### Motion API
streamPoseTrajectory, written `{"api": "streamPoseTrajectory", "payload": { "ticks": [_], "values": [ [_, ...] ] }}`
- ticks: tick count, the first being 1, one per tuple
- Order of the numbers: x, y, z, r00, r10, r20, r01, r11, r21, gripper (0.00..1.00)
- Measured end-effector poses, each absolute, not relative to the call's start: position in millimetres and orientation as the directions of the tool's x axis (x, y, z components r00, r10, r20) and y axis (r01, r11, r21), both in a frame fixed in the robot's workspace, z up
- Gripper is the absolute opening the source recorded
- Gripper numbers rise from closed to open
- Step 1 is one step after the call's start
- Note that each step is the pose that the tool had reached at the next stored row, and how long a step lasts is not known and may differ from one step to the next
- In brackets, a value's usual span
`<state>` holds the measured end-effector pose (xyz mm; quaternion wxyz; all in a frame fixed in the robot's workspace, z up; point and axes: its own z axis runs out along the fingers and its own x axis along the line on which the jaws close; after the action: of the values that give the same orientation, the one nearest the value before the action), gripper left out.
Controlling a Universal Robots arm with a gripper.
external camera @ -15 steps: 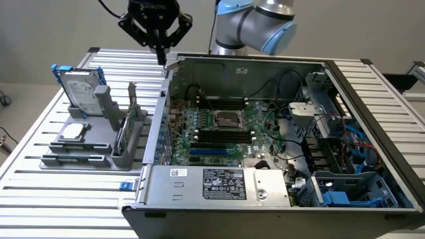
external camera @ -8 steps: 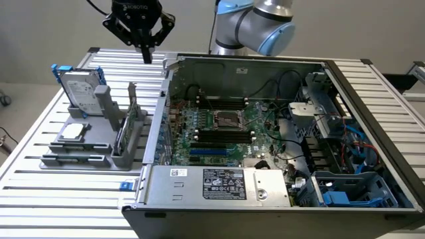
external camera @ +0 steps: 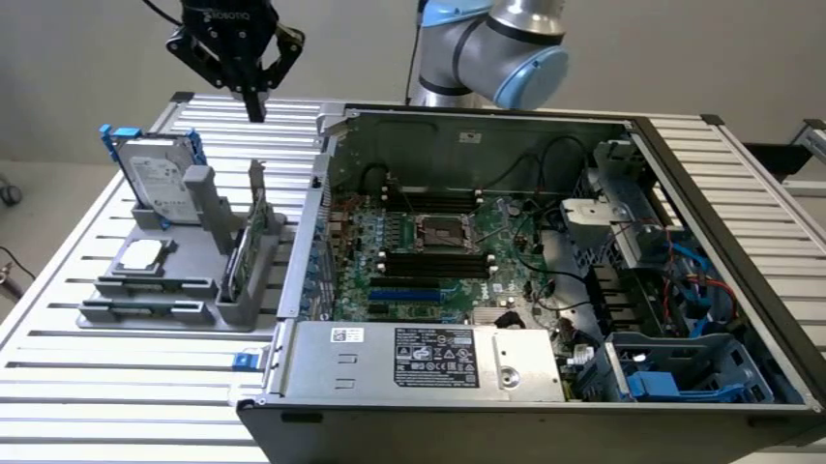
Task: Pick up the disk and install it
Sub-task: 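Reach for the disk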
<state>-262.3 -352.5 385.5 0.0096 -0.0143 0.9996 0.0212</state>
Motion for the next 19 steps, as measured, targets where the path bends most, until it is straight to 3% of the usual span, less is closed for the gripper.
{"api": "streamPoseTrajectory", "payload": {
  "ticks": [19],
  "values": [
    [-348.8, -326.8, 374.2, -0.999, -0.029, -0.018, -0.029, 1.0, -0.001, 0.11]
  ]
}}
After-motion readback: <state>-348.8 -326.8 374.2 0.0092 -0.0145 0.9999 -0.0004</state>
